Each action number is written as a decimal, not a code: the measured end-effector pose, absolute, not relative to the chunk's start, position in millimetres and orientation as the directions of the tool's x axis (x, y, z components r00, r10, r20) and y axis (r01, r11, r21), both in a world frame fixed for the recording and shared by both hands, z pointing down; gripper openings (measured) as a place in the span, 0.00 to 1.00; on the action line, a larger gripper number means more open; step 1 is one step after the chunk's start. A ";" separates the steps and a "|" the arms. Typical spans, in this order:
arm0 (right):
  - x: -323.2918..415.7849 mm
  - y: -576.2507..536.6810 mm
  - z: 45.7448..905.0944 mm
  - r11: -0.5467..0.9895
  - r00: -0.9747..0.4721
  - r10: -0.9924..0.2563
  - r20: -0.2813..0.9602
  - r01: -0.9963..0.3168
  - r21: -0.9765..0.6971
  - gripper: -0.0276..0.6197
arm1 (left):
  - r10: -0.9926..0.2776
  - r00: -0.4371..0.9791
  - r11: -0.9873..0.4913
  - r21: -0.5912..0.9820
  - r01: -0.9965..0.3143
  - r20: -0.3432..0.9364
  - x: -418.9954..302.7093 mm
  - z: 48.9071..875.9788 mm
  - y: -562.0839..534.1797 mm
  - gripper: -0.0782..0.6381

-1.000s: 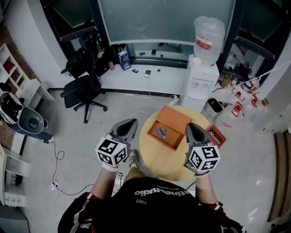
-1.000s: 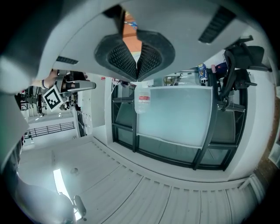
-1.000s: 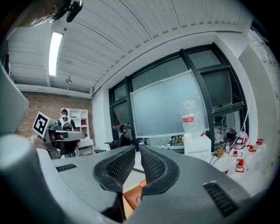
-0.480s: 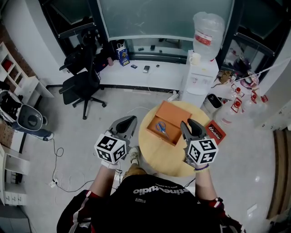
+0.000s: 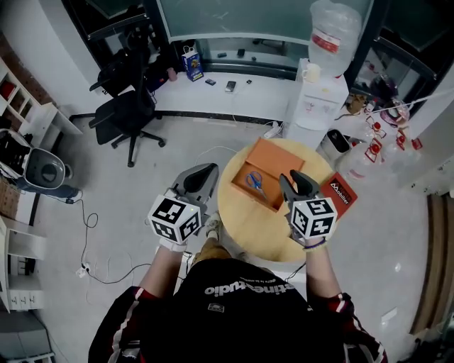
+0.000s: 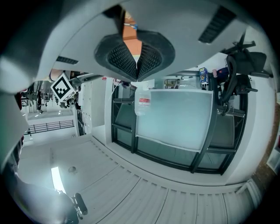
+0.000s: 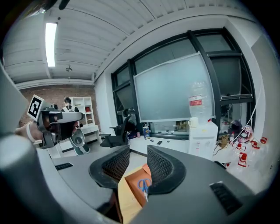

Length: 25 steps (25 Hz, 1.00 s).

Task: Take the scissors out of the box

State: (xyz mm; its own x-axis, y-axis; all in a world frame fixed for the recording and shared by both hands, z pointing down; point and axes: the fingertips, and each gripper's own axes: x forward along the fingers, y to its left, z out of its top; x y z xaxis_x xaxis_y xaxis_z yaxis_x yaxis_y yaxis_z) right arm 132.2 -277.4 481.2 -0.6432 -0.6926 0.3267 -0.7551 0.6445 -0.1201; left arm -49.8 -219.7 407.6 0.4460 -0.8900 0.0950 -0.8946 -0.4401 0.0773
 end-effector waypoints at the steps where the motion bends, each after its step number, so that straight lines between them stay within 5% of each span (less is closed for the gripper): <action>1: 129.6 -278.5 485.3 0.646 -0.642 -0.688 0.338 -0.754 -0.116 0.25 | -0.891 0.443 -0.436 0.083 -0.896 0.097 -51.6 409.5 -220.2 0.13; 25: 76.1 -300.3 615.6 0.697 -0.621 -0.547 0.562 -0.710 -0.106 0.25 | -0.898 0.424 -0.408 0.139 -0.902 0.116 -95.2 435.0 -234.6 0.13</action>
State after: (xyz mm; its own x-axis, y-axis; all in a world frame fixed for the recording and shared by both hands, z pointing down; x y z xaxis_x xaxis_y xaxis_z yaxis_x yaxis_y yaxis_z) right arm 76.1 -300.3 615.6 -0.6207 -0.5471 0.5616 -0.7096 0.6967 -0.1055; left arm -95.2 -234.6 435.0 0.4242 -0.8981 0.1156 -0.9022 -0.4083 0.1388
